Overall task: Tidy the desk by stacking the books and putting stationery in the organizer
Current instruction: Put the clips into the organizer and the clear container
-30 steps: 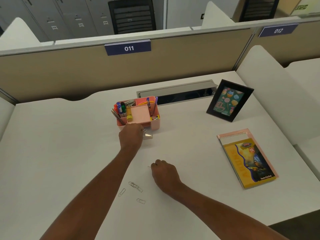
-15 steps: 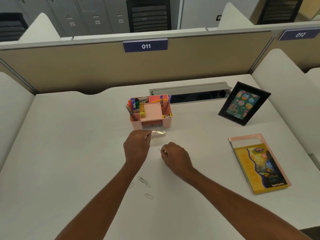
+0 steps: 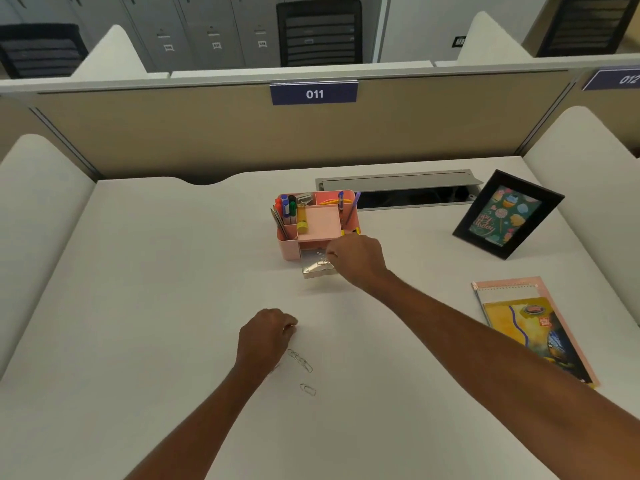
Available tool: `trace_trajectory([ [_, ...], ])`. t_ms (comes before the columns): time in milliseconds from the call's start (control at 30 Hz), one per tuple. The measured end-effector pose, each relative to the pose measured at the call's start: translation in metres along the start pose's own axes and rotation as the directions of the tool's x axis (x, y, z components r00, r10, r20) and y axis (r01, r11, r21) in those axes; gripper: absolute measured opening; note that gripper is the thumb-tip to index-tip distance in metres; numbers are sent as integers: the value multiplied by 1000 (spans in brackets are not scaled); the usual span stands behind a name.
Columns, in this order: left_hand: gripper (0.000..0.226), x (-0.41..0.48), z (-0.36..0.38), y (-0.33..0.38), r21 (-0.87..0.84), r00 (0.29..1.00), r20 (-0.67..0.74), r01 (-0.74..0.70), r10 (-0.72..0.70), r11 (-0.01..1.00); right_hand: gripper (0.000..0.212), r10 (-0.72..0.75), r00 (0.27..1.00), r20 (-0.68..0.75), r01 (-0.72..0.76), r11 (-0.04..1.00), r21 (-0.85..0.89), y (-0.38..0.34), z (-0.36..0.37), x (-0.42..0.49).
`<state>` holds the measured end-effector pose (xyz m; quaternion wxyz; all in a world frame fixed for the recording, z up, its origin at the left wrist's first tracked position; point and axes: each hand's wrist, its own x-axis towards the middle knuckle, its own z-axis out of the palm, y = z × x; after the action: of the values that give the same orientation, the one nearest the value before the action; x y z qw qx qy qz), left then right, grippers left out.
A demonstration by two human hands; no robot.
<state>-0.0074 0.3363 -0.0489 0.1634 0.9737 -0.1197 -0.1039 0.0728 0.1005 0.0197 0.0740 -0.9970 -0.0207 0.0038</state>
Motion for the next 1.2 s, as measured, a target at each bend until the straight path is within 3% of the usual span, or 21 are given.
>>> trace_trajectory([
  [233, 13, -14, 6, -15, 22, 993, 99, -74, 72, 997, 12, -12, 989, 145, 39, 982, -183, -8, 2, 10],
  [500, 18, -15, 14, -24, 106, 965, 123, -244, 231, 964, 16, -16, 981, 191, 63, 969, -240, -7, 2, 13],
  [667, 4, -18, 17, -27, 177, 959, 78, -282, 272, 943, 17, -50, 993, 107, 73, 971, -228, -4, 0, 7],
  [867, 2, -18, 23, -29, 190, 953, -17, -295, 304, 936, 10, -121, 973, -198, 108, 992, -71, -8, 15, -26],
  [967, 4, -15, 26, -25, 146, 962, -68, -253, 264, 957, 17, -104, 959, -263, 111, 994, 14, -16, 33, -61],
  [1200, 9, 1, 28, -13, 145, 964, -131, -211, 230, 967, 27, -68, 994, 88, 61, 995, 81, -39, 77, -129],
])
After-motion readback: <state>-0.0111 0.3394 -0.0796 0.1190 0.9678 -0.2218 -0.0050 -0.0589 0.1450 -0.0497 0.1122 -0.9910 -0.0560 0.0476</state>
